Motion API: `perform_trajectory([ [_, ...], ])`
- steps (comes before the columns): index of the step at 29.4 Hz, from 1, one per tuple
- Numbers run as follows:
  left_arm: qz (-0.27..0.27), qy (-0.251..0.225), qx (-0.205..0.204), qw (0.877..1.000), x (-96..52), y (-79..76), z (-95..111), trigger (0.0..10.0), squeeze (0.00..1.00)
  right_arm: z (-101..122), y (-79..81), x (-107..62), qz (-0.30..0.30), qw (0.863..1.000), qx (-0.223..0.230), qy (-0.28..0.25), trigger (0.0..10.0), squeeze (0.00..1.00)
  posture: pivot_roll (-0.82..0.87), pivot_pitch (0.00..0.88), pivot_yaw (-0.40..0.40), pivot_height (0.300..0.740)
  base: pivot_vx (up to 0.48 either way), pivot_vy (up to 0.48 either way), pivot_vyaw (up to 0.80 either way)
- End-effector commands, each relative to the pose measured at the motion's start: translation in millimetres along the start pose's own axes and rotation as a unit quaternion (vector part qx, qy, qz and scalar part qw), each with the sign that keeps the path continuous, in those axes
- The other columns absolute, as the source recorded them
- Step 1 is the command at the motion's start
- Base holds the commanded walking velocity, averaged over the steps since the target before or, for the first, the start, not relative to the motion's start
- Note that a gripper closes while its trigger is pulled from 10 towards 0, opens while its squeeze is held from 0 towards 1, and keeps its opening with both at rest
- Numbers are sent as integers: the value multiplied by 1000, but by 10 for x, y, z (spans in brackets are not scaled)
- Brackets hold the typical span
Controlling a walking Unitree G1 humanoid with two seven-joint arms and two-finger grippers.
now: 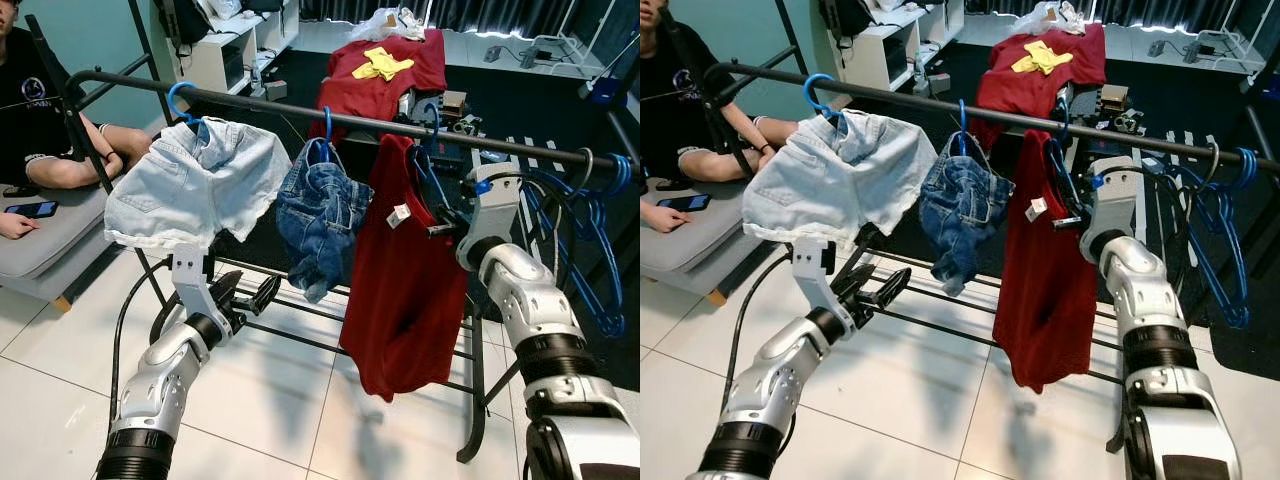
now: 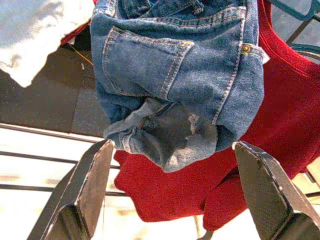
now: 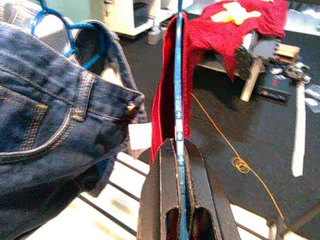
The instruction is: Hang hanger
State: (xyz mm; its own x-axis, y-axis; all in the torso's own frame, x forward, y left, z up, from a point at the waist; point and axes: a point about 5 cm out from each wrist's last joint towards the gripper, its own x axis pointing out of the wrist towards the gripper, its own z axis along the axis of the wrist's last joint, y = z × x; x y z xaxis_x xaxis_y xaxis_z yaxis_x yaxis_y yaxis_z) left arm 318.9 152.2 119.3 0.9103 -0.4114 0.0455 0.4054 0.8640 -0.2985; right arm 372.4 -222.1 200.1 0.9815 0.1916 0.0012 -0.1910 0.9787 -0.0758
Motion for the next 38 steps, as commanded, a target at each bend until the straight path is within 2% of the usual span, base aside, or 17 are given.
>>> perform_trajectory([
  [1,-1,5,0,1000,14,-7,-23,10000,0,248,-20,-17,8,999,-1,-54,0,0,-24,39,-5,740,0,0,0],
  [7,-1,11,-3,1000,9,-3,-43,10000,0,179,24,-110,36,998,-5,-42,0,0,-25,42,-5,740,0,0,0],
  [9,1,24,-10,1000,-12,19,-87,10000,0,34,7,-293,47,999,0,-26,0,0,-32,47,-3,740,0,0,0],
  [11,1,24,-10,1000,-12,19,-87,10000,0,34,7,-293,47,999,0,-26,0,0,-32,47,-3,740,0,0,0],
  [14,2,39,-10,999,-23,44,-126,10000,0,-133,-43,-504,55,999,1,-1,0,0,-34,48,-4,740,0,0,0],
  [18,-9,45,-6,999,-35,69,-123,10000,0,-214,-87,-640,67,997,-23,26,0,0,-42,53,-2,740,0,0,0],
  [22,-37,49,9,998,-55,101,-74,10000,0,-169,-143,-741,72,996,-34,31,0,0,-55,54,1,740,0,0,0],
  [24,-57,41,14,997,-58,154,41,10000,0,-75,-209,-828,79,995,-46,28,0,0,-65,55,2,740,0,0,0],
  [26,-94,17,21,995,-63,206,262,10000,0,80,-284,-962,98,993,-65,23,0,0,-67,54,2,740,0,0,0],
  [28,-94,17,21,995,-63,206,262,10000,0,80,-284,-962,98,993,-65,23,0,0,-67,54,2,740,0,0,0],
  [29,-127,0,29,991,-63,201,418,10000,0,190,-309,-1059,121,990,-71,17,0,0,-71,54,4,740,0,0,0],
  [32,-127,0,29,991,-63,201,418,10000,0,190,-309,-1059,121,990,-71,17,0,0,-71,54,4,740,0,0,0],
  [33,-163,-12,45,986,-68,176,546,10000,0,300,-316,-1154,148,986,-75,9,0,0,-72,53,5,740,0,0,0],
  [34,-223,-16,81,971,-99,120,680,10000,0,452,-333,-1295,187,979,-84,2,0,0,-77,49,5,740,0,0,0],
  [35,-223,-16,81,971,-99,120,680,10000,0,452,-333,-1295,187,979,-84,2,0,0,-77,49,5,740,0,0,0],
  [36,-272,-19,108,956,-128,72,794,10000,0,590,-346,-1422,221,971,-96,-2,0,0,-80,48,5,740,0,0,0],
  [38,-272,-19,108,956,-128,72,794,10000,0,590,-346,-1422,221,971,-96,-2,0,0,-80,48,5,740,0,0,0],
])
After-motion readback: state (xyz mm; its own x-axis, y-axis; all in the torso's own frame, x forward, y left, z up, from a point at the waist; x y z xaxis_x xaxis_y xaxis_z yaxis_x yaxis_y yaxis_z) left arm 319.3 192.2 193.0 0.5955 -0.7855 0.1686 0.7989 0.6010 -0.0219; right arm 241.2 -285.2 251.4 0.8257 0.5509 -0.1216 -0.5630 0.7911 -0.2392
